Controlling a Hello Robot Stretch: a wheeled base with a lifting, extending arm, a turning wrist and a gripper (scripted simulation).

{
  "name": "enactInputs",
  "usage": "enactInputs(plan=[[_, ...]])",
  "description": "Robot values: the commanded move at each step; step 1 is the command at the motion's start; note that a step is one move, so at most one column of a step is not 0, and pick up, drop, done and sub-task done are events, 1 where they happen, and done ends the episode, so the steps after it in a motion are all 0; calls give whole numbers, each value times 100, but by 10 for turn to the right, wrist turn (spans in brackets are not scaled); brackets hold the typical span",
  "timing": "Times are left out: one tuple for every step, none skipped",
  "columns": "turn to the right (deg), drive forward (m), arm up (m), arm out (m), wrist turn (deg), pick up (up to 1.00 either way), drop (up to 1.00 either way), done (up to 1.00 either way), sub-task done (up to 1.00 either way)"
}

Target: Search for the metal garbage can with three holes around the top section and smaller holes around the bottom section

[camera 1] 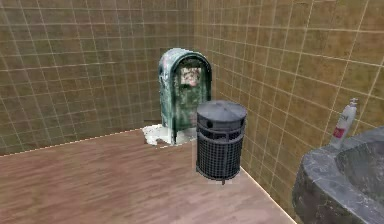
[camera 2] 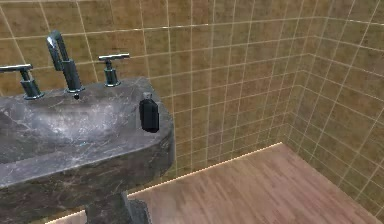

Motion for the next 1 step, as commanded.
enactInputs(plan=[[-30,0,0,0,0,0,0,0,0]])
